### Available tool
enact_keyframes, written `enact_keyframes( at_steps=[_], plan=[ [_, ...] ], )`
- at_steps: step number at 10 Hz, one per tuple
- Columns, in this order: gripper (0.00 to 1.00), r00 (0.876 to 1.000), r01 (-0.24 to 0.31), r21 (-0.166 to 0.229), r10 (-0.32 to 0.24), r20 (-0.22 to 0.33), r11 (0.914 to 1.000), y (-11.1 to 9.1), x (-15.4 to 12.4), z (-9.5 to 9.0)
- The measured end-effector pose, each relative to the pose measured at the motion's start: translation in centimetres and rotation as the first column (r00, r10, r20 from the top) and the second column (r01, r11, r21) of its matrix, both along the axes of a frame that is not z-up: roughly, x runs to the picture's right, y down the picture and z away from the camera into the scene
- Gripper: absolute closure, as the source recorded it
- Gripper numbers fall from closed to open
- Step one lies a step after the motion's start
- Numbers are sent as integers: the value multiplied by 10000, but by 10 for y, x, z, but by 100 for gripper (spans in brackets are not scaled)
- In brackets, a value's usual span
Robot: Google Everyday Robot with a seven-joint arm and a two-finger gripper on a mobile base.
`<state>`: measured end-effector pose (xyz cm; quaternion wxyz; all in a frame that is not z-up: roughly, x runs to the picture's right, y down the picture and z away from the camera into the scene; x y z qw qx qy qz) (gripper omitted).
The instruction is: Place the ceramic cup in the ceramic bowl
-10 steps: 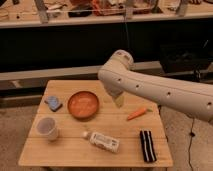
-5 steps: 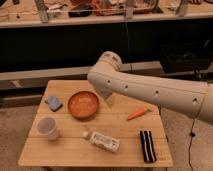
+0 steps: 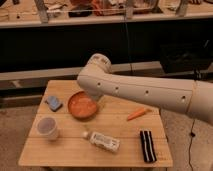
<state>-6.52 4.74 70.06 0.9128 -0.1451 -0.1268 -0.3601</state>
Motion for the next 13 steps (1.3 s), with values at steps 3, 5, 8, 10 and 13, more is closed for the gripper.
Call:
enact_keyframes(
  at_steps=[3, 5, 8, 10, 13],
  plan=[
    [20, 9984, 187, -33, -185, 535, 9998, 10, -14, -10],
    [20, 9951, 325, -62, -318, 940, 9995, 14, -22, -12],
    [20, 9887, 380, -18, -373, 1451, 9993, 17, -29, -12],
    [20, 9798, 328, 1, -322, 1975, 9995, 21, -45, -11],
    [20, 9680, 326, 45, -327, 2489, 9995, 27, -53, -12]
  ],
)
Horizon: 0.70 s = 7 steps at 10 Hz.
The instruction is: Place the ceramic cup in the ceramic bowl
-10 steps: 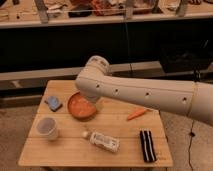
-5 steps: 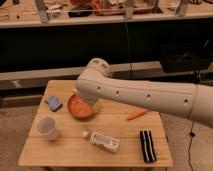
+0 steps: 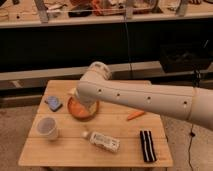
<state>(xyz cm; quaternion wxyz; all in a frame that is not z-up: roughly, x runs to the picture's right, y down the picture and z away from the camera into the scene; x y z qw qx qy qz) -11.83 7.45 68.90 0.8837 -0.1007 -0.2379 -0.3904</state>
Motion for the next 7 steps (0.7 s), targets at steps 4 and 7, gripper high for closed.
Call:
enact_keyframes(
  at_steps=[4, 7],
  plan=[
    [20, 9969, 101, -139, -90, 782, 9999, 16, -28, -4],
    [20, 9926, 112, -307, -74, 1215, 9995, 28, -40, -1]
  ],
)
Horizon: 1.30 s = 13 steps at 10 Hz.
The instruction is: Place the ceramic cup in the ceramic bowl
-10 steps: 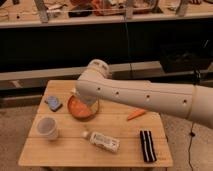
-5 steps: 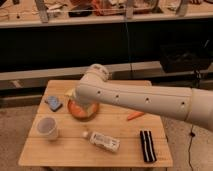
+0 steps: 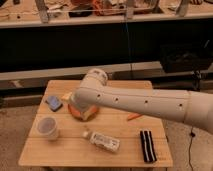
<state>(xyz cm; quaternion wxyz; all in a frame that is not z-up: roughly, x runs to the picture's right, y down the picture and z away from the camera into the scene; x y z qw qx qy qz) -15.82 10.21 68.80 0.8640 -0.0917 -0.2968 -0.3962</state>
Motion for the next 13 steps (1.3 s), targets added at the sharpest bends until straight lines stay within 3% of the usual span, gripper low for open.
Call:
enact_keyframes(
  at_steps=[4, 7, 9, 11, 13],
  plan=[
    [20, 9990, -63, -193, 72, 431, 9998, 8, -7, 6],
    [20, 9964, 215, -502, -173, 825, 9985, 27, -27, 17],
    [20, 9949, 250, -579, -191, 993, 9980, 30, -31, 23],
    [20, 9932, 495, -664, -421, 1084, 9966, 33, -33, 22],
    [20, 9893, 834, -795, -729, 1266, 9933, 51, -43, 30]
  ],
)
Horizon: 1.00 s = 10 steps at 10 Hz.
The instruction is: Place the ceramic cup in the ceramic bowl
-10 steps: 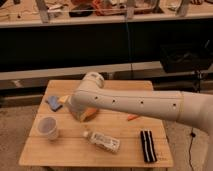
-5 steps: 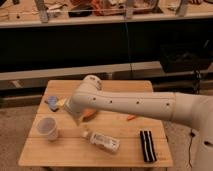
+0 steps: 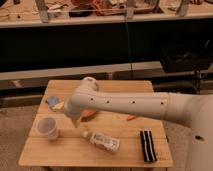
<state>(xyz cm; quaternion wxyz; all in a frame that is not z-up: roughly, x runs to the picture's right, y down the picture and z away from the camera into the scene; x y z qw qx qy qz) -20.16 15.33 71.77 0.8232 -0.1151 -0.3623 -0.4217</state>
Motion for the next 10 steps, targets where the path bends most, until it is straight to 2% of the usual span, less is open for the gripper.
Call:
enact_keyframes(
  at_steps=[3, 5, 10],
  plan=[
    [20, 9993, 362, -158, -360, 128, 9992, 11, -4, 5],
    [20, 9979, 633, -314, -628, 172, 9975, 21, -6, 14],
    [20, 9900, 1393, -566, -1377, 311, 9886, 38, -17, 28]
  ],
)
